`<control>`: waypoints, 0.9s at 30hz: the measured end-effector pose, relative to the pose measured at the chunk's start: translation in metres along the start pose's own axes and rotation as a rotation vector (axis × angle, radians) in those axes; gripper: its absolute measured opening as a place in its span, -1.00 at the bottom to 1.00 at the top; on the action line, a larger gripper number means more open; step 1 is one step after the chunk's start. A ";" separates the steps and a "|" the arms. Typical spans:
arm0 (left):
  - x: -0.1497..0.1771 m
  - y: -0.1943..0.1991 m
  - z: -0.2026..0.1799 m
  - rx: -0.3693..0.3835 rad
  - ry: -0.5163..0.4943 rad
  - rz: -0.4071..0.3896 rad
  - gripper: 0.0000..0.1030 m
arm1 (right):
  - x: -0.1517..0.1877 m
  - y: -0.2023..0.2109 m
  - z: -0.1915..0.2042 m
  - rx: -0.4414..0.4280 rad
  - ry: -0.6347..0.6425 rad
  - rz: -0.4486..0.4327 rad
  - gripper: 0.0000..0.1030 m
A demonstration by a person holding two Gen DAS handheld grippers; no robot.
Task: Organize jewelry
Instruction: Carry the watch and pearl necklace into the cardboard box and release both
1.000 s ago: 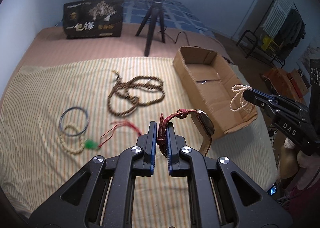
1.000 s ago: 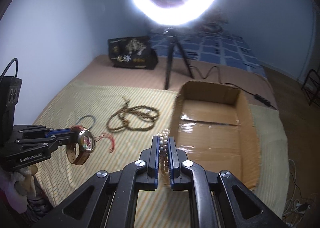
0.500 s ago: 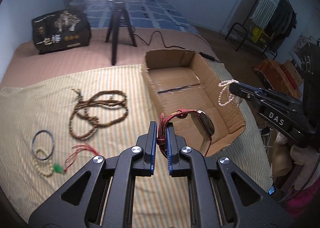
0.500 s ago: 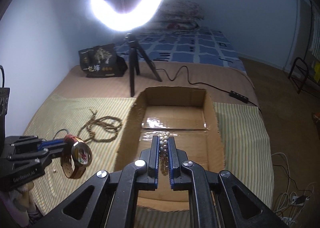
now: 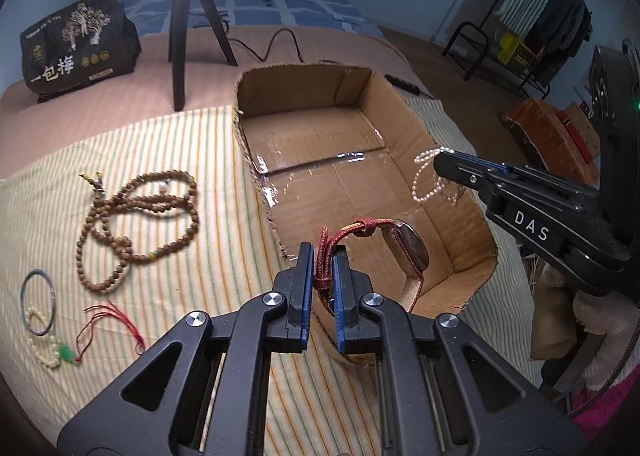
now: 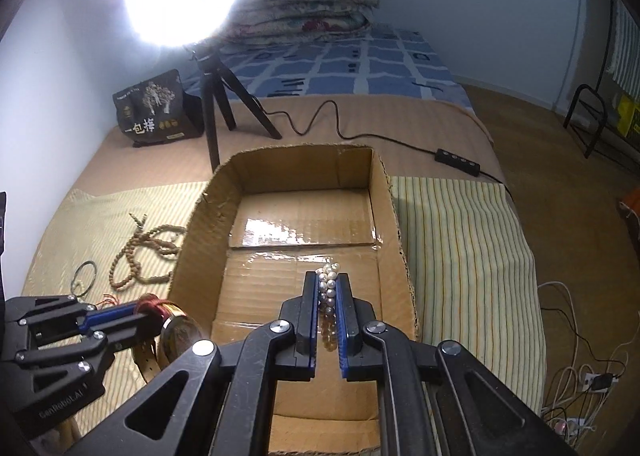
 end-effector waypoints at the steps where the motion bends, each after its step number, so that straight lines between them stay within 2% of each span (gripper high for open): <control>1: 0.001 -0.003 -0.001 -0.003 -0.002 0.005 -0.87 | 0.000 -0.002 0.000 0.001 -0.001 0.004 -0.90; 19: 0.007 -0.022 -0.007 -0.015 -0.030 0.039 -0.86 | 0.008 -0.020 -0.002 -0.002 -0.008 0.062 -0.89; 21: 0.007 -0.021 -0.008 -0.013 -0.031 0.040 -0.81 | 0.009 -0.020 0.000 -0.006 -0.004 0.063 -0.88; 23: 0.007 -0.021 -0.008 -0.015 -0.029 0.039 -0.73 | 0.009 -0.020 0.001 -0.012 -0.001 0.064 -0.73; 25: 0.007 -0.020 -0.007 -0.013 -0.022 0.037 -0.62 | 0.009 -0.020 0.002 -0.002 -0.003 0.060 -0.47; 27: 0.006 -0.017 -0.006 -0.010 -0.019 0.030 -0.55 | 0.009 -0.019 0.002 0.003 -0.004 0.057 -0.45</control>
Point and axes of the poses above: each gripper's, at about its wrist camera, not at the fingertips, and y roughly against the way its jaws point, z to its left, x to its underside, the point moved 2 cm from there along -y, roughly the way its jaws point, and after that the axes turned 14 degrees about x, right-handed, at the moved point
